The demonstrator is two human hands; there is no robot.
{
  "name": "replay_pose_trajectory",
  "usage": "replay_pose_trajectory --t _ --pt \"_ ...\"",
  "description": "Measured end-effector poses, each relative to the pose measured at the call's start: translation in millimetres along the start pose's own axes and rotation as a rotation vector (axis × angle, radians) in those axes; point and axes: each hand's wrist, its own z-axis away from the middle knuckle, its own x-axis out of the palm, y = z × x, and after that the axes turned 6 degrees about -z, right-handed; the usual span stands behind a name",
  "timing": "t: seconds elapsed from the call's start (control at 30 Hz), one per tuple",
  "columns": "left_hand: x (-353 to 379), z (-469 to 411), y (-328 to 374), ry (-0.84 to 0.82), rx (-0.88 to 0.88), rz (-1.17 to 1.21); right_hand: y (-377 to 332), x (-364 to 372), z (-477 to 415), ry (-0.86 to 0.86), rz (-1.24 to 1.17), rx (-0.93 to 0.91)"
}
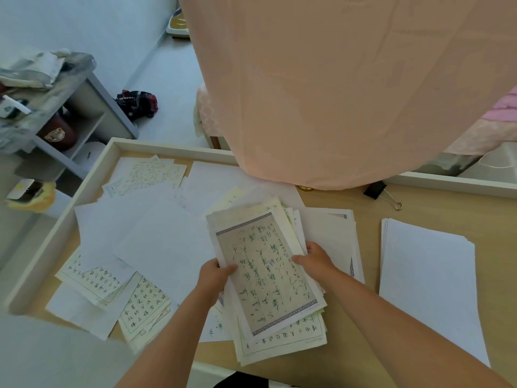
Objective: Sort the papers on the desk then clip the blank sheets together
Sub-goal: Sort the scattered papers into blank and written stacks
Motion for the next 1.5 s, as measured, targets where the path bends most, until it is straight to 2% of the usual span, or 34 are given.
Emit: replay_pose_trajectory --t 0.1,0.2,0.3,0.43,0.53,0.63,0.7,0.73,0.83,0.93,1.07,1.13,1.23,1.37,1.43,1.5 --pt "-1.5 2.4 -1.3 -0.117 0.0 -0.075 1.6 8.8 2.9 -0.126 0.12 0.025" --pt "-6.5 2.7 -1.4 -0.15 0.074 -0.137 2.8 20.9 3.6 -0.046 0.183 -0.034" --pt "-25.1 1.1 1.6 -0.049 0.218 -0.175 -10.0 29.0 4.1 0.115 0.143 -0.1" --pt "-68.7 -2.9 6.9 0.11 0.313 -0.023 -50.1 54.4 3.6 0.144 0.083 -0.211" --pt "-100.2 -13.8 -1.1 0.263 0.24 -0.002 -78.5 96.8 -5.3 0.094 0.148 -0.284" --pt "-127.9 -28.6 -18.6 0.466 0.05 -0.137 -100.4 151.3 -14.9 -0.007 0.328 -0.357" --pt "-142.4 -35.3 -32.6 0.449 -0.126 -0.247 -108.9 186.2 -21.2 -0.053 0.468 -0.381" --pt "-147.4 -38.0 -39.3 0.417 -0.178 -0.222 -111.8 201.6 -24.0 -0.064 0.52 -0.4" --pt "-157.3 -41.7 -47.0 0.378 -0.222 0.03 -115.3 237.1 -36.2 -0.054 0.655 -0.413" --pt "-166.7 -41.5 -43.9 0.38 -0.273 0.368 -117.8 251.1 -46.7 -0.033 0.771 -0.307" --pt "-179.7 -44.1 -47.8 0.413 -0.247 0.543 -121.4 254.9 -56.2 -0.016 0.674 -0.239" --pt "-184.7 -46.2 -49.8 0.375 -0.263 0.577 -120.6 254.5 -57.2 -0.03 0.617 -0.218" --pt "-191.0 -44.6 -44.8 0.285 -0.213 0.438 -116.9 252.3 -54.3 -0.064 0.535 -0.205" --pt "-202.7 -36.4 -29.6 0.258 0.018 0.161 -110.6 242.0 -45.4 -0.048 0.424 -0.211" --pt "-214.8 -31.3 -20.3 0.197 0.115 0.185 -107.8 230.1 -40.2 -0.028 0.351 -0.214" --pt "-227.5 -27.3 -11.2 0.097 0.161 0.256 -108.4 213.6 -32.9 -0.043 0.174 -0.206"
